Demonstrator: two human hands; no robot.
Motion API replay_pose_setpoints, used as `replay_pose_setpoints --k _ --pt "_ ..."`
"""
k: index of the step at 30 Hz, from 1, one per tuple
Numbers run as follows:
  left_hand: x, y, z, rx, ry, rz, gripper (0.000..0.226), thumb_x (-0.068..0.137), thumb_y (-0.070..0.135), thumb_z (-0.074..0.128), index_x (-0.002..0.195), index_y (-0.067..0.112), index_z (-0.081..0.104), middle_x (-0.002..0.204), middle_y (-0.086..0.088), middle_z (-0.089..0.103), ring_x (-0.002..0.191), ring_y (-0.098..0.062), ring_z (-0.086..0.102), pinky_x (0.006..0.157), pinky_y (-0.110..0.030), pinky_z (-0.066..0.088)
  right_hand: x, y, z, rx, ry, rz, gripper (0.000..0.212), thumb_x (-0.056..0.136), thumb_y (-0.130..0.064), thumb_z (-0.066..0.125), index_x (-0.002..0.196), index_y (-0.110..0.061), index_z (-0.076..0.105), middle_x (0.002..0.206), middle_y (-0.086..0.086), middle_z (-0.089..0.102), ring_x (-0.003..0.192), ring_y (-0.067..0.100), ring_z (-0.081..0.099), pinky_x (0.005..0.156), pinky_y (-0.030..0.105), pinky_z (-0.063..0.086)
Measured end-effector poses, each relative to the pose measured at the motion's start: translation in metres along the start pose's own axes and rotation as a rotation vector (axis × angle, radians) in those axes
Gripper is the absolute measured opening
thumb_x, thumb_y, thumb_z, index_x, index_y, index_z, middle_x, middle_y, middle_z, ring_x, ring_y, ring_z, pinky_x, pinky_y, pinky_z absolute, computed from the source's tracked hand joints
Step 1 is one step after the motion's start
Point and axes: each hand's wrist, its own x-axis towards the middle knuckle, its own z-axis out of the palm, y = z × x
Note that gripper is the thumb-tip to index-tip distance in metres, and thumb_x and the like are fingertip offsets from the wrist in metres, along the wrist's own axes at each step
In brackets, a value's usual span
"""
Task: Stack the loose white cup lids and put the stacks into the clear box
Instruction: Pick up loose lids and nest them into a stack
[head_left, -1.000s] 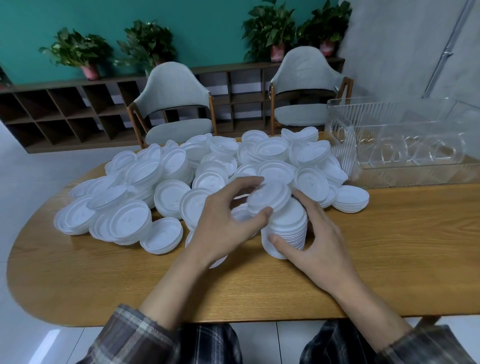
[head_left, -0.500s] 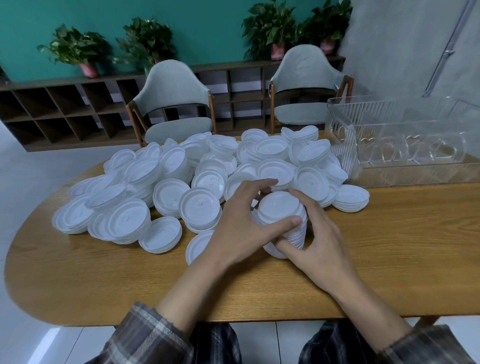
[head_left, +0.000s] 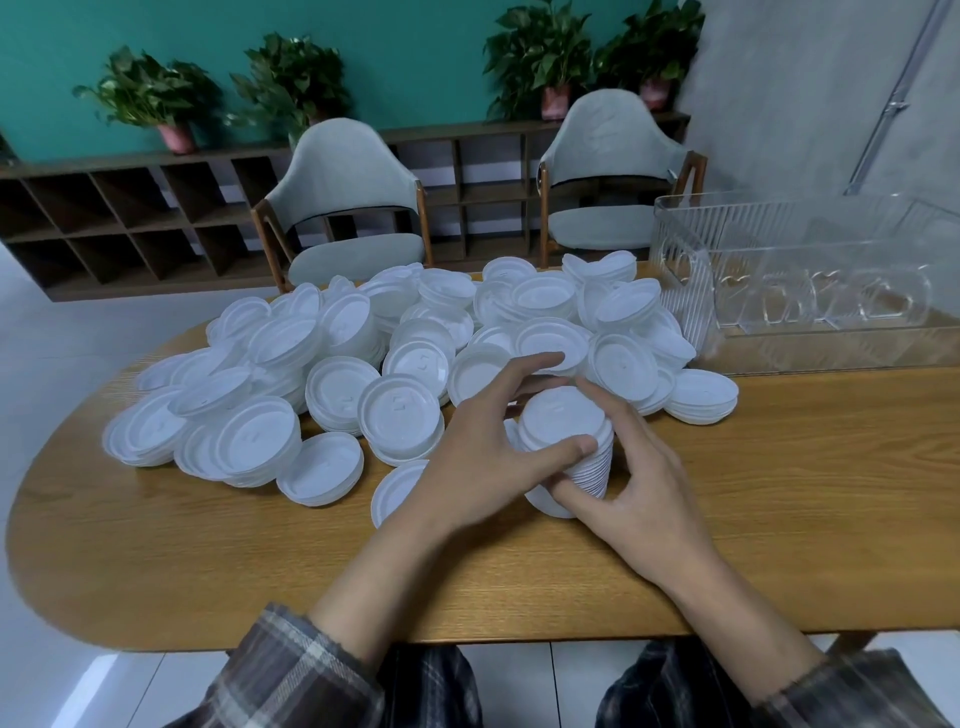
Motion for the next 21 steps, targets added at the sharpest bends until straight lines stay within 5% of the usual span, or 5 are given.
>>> replay_pose_setpoints --k 6,13,17,21 --pt "0.004 -0.001 -0.003 0.017 -0.055 -0.006 0.076 0.08 0.026 0.091 0.144 0.037 0.052 0.129 0.021 0.069 0.128 0.005 0.058 0.115 -0.033 0.045 -0.001 0.003 0.001 0.009 0.004 0.021 0.081 0.071 -0.03 0.09 0.142 -0.037 0.053 0.129 -0.022 0.063 0.12 -0.001 0.062 0.095 0.014 0.049" --pt "-0.002 -0.007 -0.02 0.063 -0.099 0.017 0.067 0.092 0.043 0.079 0.151 0.04 0.047 0.143 0.02 0.062 0.137 0.005 0.051 0.118 -0.028 0.039 0.0 0.002 0.003 -0.034 0.016 -0.014 0.075 0.077 -0.037 0.087 0.143 -0.036 0.052 0.135 -0.027 0.056 0.126 -0.013 0.051 0.099 0.003 0.035" --pt "-0.016 -0.023 -0.038 0.368 0.082 0.059 0.04 0.096 0.042 0.072 0.134 0.035 0.063 0.12 0.019 0.07 0.117 0.005 0.062 0.101 -0.029 0.051 0.0 0.004 0.002 -0.043 0.024 -0.006 0.076 0.078 -0.039 0.088 0.145 -0.031 0.054 0.137 -0.029 0.053 0.129 -0.015 0.046 0.101 0.001 0.032" --pt "-0.022 -0.034 -0.036 0.75 -0.072 0.157 0.04 0.092 0.049 0.073 0.127 0.029 0.069 0.113 0.012 0.074 0.097 -0.011 0.067 0.082 -0.026 0.043 0.0 0.003 0.001 -0.045 0.027 0.0 0.077 0.077 -0.04 0.088 0.145 -0.03 0.054 0.138 -0.028 0.054 0.129 -0.016 0.046 0.101 0.001 0.031"
